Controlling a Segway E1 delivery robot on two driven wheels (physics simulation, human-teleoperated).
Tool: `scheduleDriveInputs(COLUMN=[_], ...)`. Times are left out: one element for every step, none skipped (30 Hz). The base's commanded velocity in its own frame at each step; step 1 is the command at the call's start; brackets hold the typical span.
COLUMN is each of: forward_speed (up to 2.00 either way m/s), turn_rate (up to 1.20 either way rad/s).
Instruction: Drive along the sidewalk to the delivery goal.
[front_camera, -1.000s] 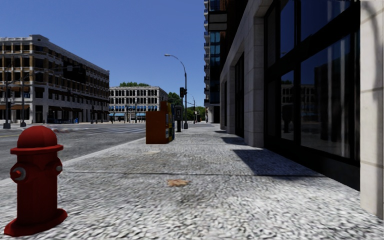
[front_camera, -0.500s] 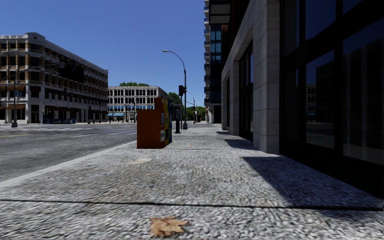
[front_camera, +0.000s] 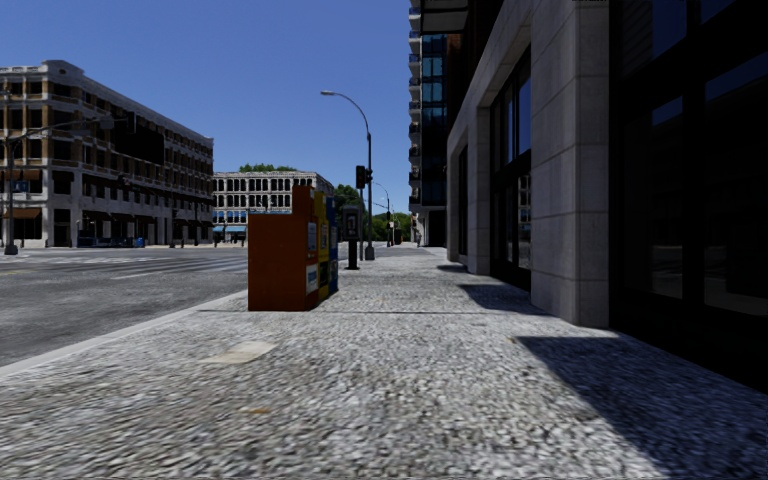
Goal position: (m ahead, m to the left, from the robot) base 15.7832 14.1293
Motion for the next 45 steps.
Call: scheduleDriveInputs(forward_speed=[2.0, 2.0, 2.0, 2.0, 2.0, 2.0, 2.0, 2.0, 2.0, 2.0, 2.0, 2.0, 2.0, 2.0, 2.0, 2.0, 2.0, 2.0, 2.0, 2.0, 2.0, 2.0, 2.0, 2.0, 2.0, 2.0, 2.0, 2.0, 2.0, 2.0, 2.0, 2.0, 2.0, 2.0, 2.0, 2.0, 2.0, 2.0, 2.0, 2.0, 2.0, 2.0, 2.0, 2.0, 2.0], turn_rate=[0.0, 0.0, 0.0, 0.0, 0.0, 0.0, 0.0, 0.0, 0.0, 0.0, 0.0, 0.0, 0.0, 0.0, 0.0, 0.0, 0.0, 0.0, 0.0, 0.0, 0.0, 0.0, 0.0, 0.0, 0.0, 0.0, 0.0, 0.0, 0.0, 0.0, 0.0, 0.0, 0.0, 0.0, 0.0, 0.0, 0.0, 0.0, 0.0, 0.0, 0.0, 0.0, 0.0, 0.0, 0.0])
